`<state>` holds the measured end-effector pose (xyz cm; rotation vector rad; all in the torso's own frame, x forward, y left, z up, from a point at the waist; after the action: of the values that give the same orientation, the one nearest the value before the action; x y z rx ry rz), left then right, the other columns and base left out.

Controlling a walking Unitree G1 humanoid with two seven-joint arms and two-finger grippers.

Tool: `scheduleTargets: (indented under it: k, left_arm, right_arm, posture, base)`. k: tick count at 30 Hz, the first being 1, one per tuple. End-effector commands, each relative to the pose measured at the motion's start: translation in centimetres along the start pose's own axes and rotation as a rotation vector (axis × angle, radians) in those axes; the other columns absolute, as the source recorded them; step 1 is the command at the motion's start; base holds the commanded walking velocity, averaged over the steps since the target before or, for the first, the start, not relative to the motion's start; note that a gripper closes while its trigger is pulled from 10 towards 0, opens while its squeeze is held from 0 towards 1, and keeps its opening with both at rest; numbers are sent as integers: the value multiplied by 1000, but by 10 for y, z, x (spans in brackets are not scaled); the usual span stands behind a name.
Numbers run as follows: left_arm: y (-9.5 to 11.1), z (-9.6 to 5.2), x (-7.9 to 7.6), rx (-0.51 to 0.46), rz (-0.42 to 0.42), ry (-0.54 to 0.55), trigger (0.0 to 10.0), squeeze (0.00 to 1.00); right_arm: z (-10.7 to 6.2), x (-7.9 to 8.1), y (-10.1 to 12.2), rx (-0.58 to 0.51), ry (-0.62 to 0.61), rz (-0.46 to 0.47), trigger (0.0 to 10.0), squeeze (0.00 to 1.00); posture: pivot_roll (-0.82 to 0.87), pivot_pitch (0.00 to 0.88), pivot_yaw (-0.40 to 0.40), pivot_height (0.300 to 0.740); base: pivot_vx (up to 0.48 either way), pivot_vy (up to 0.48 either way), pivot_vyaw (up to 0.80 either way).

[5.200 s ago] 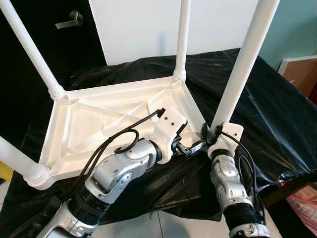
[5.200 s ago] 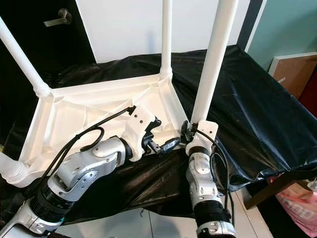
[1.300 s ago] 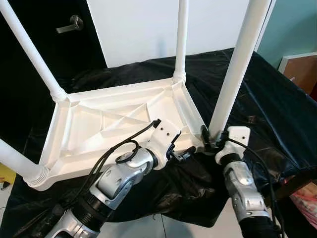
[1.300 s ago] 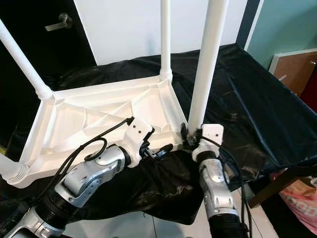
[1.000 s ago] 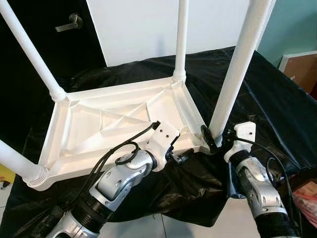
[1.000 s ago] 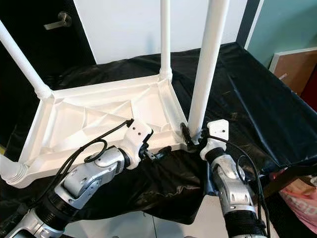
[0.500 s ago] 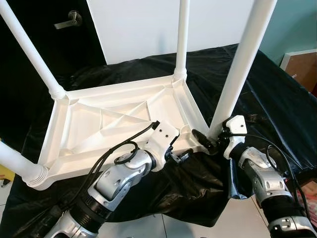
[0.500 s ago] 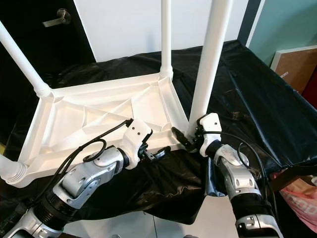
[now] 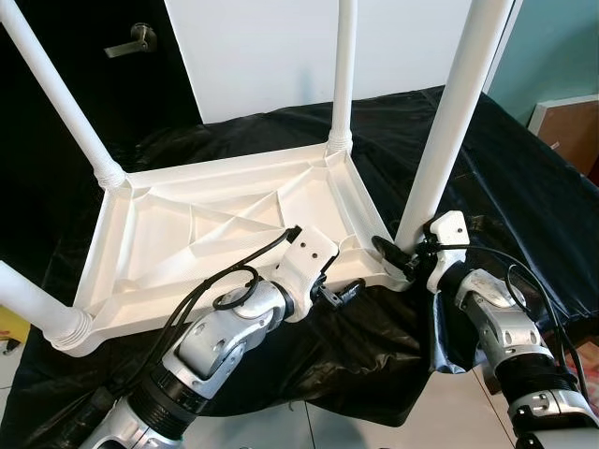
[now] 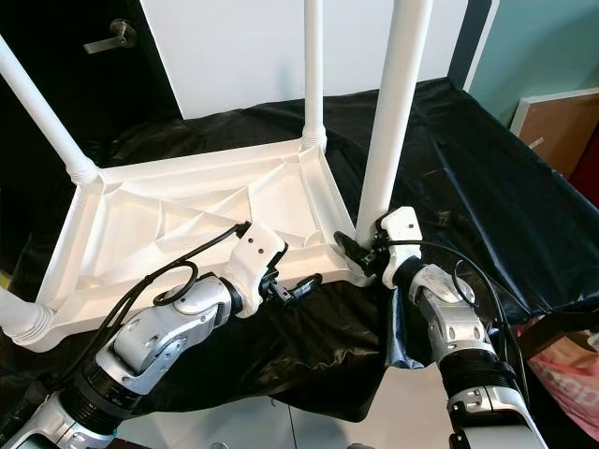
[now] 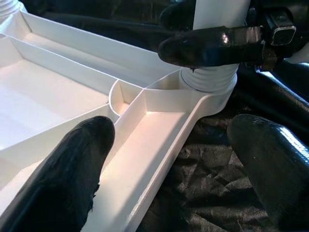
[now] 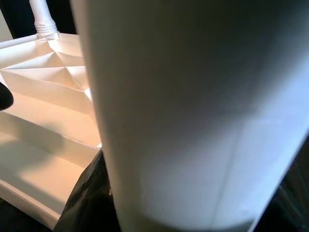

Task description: Building children table

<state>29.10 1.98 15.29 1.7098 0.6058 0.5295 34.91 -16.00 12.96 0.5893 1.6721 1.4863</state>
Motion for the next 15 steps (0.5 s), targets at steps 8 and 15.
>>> scheduleTargets:
  k: [8, 15]
  left_arm:
    - [-2, -1, -17, 15, 9, -182, 10000, 0]
    - [-2, 1, -16, 9, 8, -176, 10000, 0]
  right_arm:
    - [-2, 7, -20, 70, -38, 45, 10000, 0]
    - [-5, 4, -28, 104, -141, 66, 10000, 0]
  posture:
    - [-140, 56, 52, 740]
    - [-145, 37, 44, 740]
  base:
    - [0, 0, 0]
    - [0, 0, 0]
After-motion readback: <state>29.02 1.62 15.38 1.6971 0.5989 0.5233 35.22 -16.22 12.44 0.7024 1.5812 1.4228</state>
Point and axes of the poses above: a point about 5 cm out from each wrist's last joint towards the gripper, its own z axis pointing out of the wrist towards the gripper, its own y axis along the axis of the wrist's last joint, x = y × z, the point moved 3 cm from there along z, pointing out of the wrist towards the gripper, and after that the axes turned 6 degrees about -z, right-handed, at the moved point
